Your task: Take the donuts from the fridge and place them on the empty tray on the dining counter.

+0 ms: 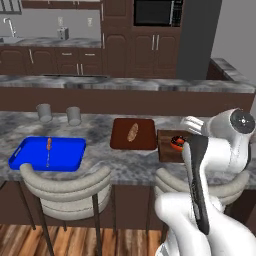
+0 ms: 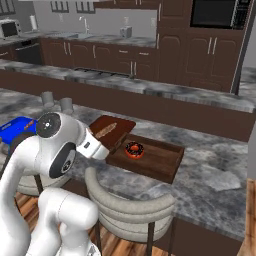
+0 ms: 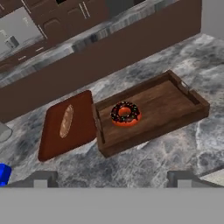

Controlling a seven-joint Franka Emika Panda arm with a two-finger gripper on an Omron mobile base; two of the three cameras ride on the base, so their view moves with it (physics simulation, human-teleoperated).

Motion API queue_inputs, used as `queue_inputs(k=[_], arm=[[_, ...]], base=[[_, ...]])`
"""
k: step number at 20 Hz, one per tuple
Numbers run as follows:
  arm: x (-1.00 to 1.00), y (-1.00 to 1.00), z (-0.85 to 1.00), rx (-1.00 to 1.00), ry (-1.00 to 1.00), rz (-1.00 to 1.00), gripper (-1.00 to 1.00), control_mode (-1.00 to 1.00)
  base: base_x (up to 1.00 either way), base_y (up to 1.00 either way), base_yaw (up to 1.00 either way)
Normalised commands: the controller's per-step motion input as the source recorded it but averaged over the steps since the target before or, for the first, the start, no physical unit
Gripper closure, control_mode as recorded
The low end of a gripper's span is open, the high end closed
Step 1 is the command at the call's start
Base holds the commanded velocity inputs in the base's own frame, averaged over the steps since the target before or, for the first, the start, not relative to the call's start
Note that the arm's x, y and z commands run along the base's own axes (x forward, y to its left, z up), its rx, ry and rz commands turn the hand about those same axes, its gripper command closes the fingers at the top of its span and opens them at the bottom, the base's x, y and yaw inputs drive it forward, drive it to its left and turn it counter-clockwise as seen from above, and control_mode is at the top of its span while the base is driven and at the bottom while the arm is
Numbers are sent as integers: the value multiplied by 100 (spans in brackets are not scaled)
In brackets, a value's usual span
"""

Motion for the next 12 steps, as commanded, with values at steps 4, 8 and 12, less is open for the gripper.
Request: queue_inputs(k=[4,8,12], arm=[[-100,1,100,9,-2,20,-100,-100],[-100,2,100,0,6,19,-100,-100],[-100,2,100,-23,-7,6,-100,-100]], base=[[0,0,0],[0,0,0],[0,0,0]])
